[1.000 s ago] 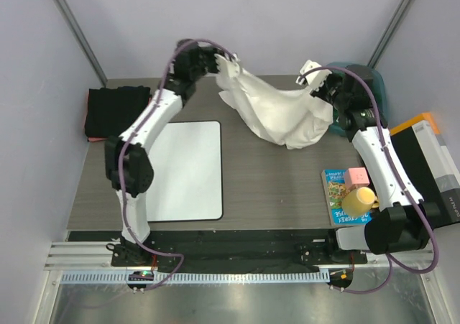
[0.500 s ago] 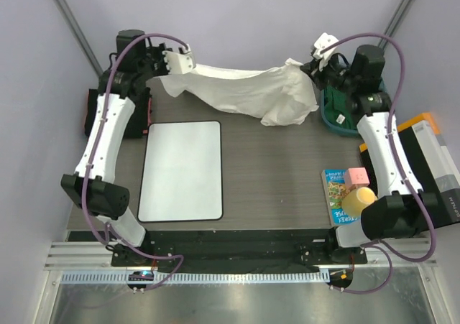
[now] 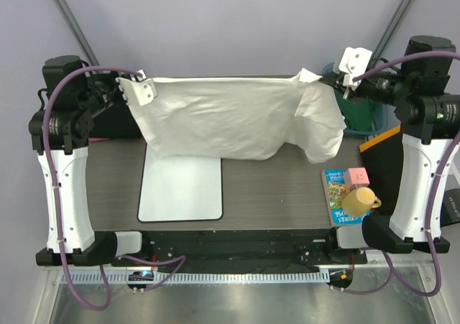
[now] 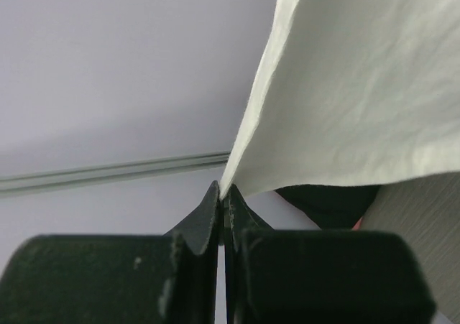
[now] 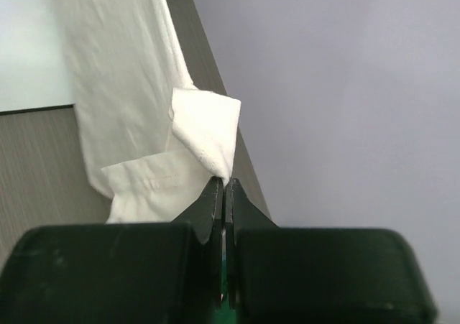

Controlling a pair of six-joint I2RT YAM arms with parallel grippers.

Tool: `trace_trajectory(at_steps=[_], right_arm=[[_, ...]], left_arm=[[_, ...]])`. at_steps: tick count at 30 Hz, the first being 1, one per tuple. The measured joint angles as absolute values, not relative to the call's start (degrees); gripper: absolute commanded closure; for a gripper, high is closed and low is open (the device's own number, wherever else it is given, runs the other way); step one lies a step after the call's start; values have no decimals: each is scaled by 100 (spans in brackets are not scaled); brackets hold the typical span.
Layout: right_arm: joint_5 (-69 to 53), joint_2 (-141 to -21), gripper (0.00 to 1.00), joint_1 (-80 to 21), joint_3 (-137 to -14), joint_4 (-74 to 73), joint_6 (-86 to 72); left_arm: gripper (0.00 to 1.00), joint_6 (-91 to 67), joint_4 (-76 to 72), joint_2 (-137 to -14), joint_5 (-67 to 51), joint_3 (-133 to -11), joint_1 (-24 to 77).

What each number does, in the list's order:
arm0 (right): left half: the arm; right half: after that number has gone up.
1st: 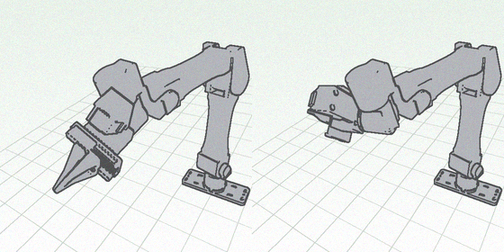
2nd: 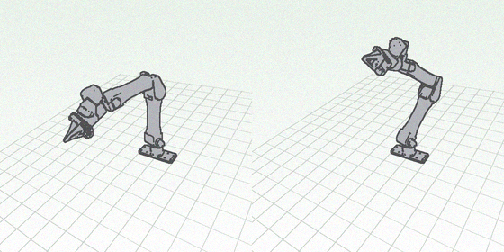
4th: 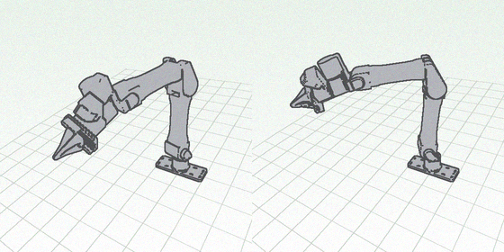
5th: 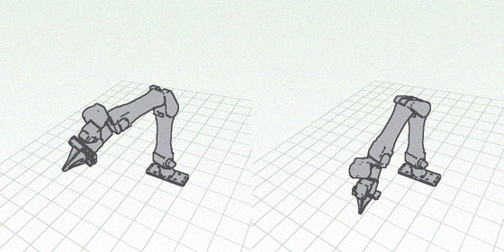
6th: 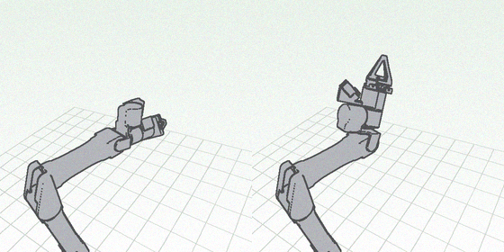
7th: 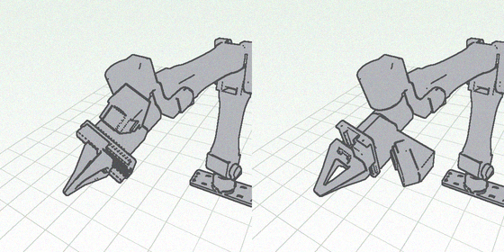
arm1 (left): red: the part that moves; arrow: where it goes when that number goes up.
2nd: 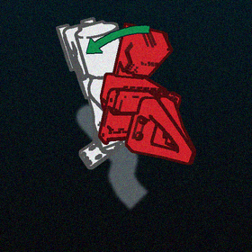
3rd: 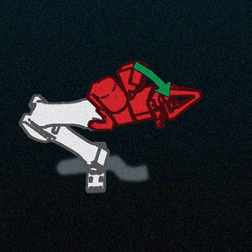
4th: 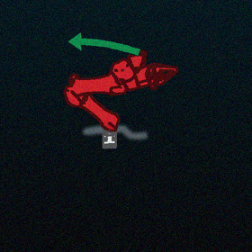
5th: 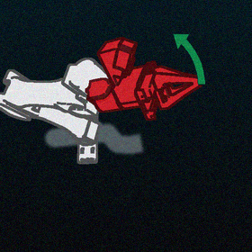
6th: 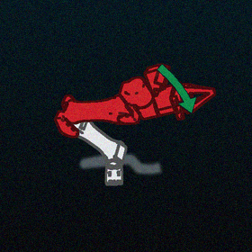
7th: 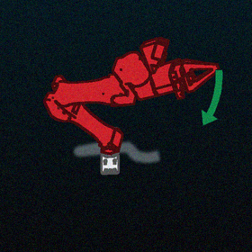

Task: Fold and stack the t-shirts

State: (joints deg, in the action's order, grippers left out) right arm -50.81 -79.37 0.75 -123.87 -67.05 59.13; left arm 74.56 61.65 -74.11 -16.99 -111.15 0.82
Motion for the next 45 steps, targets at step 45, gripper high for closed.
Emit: trace_trajectory(at_steps=[45], right_arm=[[-4709, -8361, 99, -5, -8637, -6184, 8759]], left_arm=[[100, 9419, 2912, -6545, -1732, -6504, -405]])
